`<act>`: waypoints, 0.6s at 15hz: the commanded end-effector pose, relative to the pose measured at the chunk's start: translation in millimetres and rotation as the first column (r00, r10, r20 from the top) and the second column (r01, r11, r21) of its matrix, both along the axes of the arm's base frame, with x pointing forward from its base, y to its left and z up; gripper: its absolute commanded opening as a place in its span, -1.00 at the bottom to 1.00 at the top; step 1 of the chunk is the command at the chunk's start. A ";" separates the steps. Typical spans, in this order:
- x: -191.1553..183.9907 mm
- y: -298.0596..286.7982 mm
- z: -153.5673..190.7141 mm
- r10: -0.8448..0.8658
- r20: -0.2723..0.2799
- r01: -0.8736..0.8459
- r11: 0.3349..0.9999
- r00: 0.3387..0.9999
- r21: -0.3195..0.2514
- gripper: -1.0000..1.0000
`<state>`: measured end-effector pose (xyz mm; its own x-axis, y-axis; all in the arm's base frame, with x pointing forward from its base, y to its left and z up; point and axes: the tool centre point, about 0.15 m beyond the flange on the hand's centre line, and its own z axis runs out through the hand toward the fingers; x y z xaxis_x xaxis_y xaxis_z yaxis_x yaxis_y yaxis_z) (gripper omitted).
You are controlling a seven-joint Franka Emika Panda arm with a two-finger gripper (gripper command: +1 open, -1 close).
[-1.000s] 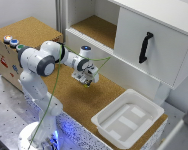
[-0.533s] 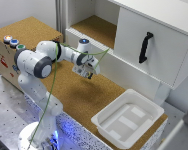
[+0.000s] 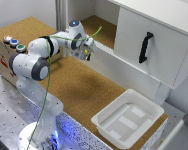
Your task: Place the yellow object inside the left cabinet
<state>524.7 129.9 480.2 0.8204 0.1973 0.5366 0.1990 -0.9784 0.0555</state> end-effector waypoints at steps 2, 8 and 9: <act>115.7 44.3 26.8 0.032 -0.131 -0.031 0.999 0.991 0.009 -1.00; 138.4 58.6 0.9 -0.014 -0.141 0.014 1.000 0.990 -0.001 -1.00; 139.4 59.8 1.3 -0.022 -0.127 0.022 1.000 0.992 -0.002 -1.00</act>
